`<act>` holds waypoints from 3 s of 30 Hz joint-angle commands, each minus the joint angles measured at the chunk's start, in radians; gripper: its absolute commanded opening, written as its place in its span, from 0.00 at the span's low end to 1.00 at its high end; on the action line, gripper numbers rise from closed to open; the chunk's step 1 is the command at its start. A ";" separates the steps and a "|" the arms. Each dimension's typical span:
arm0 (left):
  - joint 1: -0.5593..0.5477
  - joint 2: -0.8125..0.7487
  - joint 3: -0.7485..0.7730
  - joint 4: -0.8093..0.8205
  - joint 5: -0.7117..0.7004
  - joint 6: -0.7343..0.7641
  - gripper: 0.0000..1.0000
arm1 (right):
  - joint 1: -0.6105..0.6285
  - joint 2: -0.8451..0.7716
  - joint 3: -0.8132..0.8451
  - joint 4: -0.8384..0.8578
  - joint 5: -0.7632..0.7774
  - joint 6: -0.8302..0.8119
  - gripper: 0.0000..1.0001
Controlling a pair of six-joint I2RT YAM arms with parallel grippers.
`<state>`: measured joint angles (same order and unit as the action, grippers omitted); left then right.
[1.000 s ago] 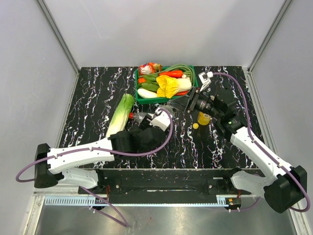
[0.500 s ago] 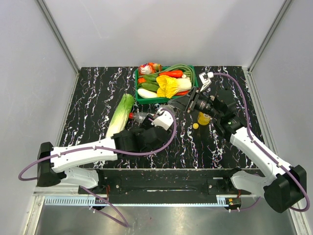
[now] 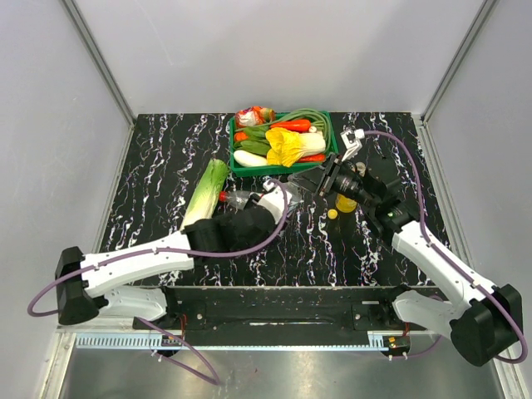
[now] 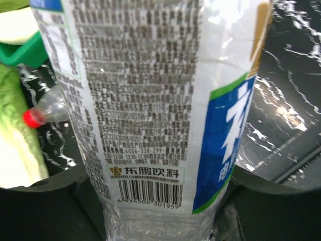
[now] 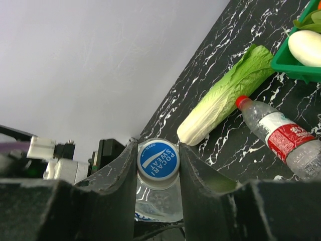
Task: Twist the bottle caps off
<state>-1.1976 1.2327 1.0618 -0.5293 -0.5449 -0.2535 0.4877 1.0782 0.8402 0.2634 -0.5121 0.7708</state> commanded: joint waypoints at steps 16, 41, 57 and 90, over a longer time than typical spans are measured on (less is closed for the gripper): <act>0.262 -0.263 -0.286 0.525 1.149 -0.023 0.03 | 0.006 -0.101 -0.012 0.306 -0.287 -0.054 0.00; 0.262 -0.223 -0.218 0.617 1.381 -0.055 0.03 | 0.006 -0.106 -0.010 0.570 -0.456 0.010 0.25; 0.262 -0.220 -0.189 0.461 1.251 0.010 0.04 | 0.006 -0.208 -0.021 0.416 -0.273 -0.053 1.00; -0.063 0.021 0.104 -0.047 -0.148 -0.023 0.04 | 0.006 -0.061 0.123 -0.165 0.006 -0.113 0.84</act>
<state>-1.2560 1.2598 1.1049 -0.5743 -0.6075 -0.2562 0.4908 1.0264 0.9276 0.0769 -0.5060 0.6441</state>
